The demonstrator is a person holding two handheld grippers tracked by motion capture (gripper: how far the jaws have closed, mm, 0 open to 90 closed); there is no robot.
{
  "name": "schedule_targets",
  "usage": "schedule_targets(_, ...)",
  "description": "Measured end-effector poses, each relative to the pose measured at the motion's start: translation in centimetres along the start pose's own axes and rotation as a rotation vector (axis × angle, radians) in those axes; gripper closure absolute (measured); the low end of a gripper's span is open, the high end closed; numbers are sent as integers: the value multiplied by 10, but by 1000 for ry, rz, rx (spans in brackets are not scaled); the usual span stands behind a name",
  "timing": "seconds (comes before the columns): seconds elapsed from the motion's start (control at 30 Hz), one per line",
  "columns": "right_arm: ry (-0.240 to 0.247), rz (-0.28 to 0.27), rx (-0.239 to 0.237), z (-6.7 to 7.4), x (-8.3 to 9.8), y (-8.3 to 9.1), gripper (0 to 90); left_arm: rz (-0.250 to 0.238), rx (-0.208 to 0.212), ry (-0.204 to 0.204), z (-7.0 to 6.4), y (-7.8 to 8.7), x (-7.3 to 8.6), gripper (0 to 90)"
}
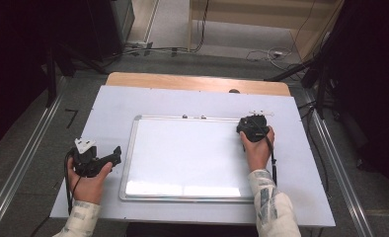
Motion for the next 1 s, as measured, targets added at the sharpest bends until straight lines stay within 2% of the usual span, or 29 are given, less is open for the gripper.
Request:
schedule_targets(0.2, -8, 3, -11, -1, 0, 0, 379, 1, 1, -1, 0, 0, 0, 85)
schedule_targets(0.37, -3, 15, -34, -3, 2, 0, 314, 5, 1, -4, 0, 0, 0, 85)
schedule_targets(0.77, 16, -37, -95, -2, 3, 18, 257, 5, 0, -3, -2, -1, 0, 86)
schedule_targets(1.0, 30, -62, -136, -5, 10, 30, 242, 5, 0, -4, -2, -1, 1, 86)
Point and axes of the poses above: each handheld gripper's, and its own axes: y roughly backward along the jaws, x roughly out of its underside, z roughly to its left, the point moved 5 cm from there along -y, roughly forward along the jaws, and after that the axes turned 4 degrees about z, right-handed, at the moved point
